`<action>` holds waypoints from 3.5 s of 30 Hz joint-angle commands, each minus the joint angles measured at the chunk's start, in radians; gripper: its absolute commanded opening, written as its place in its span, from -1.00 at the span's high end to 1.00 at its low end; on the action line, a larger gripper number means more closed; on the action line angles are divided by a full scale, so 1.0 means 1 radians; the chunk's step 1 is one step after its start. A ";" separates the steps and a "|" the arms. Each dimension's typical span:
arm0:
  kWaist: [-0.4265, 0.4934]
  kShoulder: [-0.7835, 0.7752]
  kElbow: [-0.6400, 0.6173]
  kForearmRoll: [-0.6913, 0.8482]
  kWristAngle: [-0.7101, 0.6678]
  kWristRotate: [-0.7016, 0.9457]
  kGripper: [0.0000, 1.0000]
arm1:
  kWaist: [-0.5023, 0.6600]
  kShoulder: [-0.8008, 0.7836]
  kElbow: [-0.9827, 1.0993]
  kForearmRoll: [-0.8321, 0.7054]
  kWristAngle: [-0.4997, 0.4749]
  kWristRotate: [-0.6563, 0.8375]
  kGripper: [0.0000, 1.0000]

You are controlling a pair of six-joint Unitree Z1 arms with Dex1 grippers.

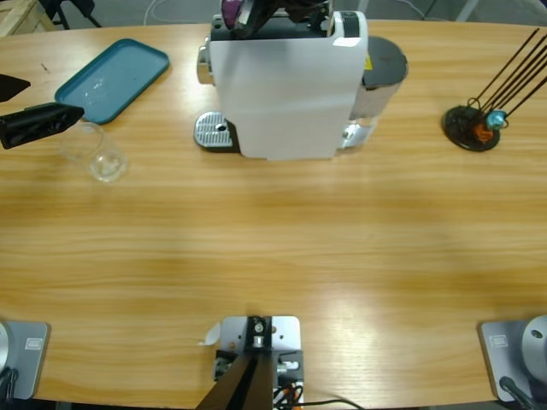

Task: Pour coffee

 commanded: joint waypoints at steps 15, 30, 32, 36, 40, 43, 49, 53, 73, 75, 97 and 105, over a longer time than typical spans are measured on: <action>-0.001 0.017 0.045 0.002 0.000 -0.026 -1.00 | -0.015 0.041 0.051 -0.024 -0.053 0.068 -0.86; -0.001 0.033 0.033 0.000 -0.005 -0.027 -1.00 | 0.105 -0.121 0.054 0.044 -0.052 0.370 1.00; -0.001 0.032 0.036 0.001 -0.005 -0.027 -1.00 | 0.136 -0.154 0.102 0.041 -0.183 0.459 1.00; -0.001 0.029 0.035 0.002 -0.006 -0.027 -1.00 | 0.138 -0.224 0.175 0.145 -0.248 0.744 1.00; -0.001 0.033 0.024 0.002 -0.008 -0.027 -1.00 | 0.138 -0.321 0.318 0.150 -0.350 0.983 1.00; -0.001 0.036 0.022 0.002 -0.009 -0.027 -1.00 | 0.138 -0.377 0.363 0.142 -0.422 1.091 1.00; -0.001 0.017 0.026 0.011 -0.012 -0.027 -1.00 | 0.034 -0.360 0.331 -0.092 -0.493 1.230 1.00; -0.001 0.008 0.023 0.018 -0.014 -0.027 -1.00 | -0.045 -0.234 0.225 -0.194 -0.482 1.311 1.00; -0.001 0.045 0.043 0.016 -0.014 -0.026 -1.00 | -0.002 -0.114 0.173 -0.285 -0.277 1.369 1.00; -0.001 0.038 0.039 0.012 -0.013 -0.026 -1.00 | 0.006 -0.108 0.171 -0.293 -0.277 1.361 1.00; 0.001 -0.005 0.037 0.033 -0.015 -0.020 -1.00 | 0.169 0.233 0.130 -0.303 -0.316 1.292 1.00; 0.005 -0.003 0.039 0.040 -0.015 -0.021 -1.00 | 0.169 0.323 0.135 -0.219 -0.376 1.245 1.00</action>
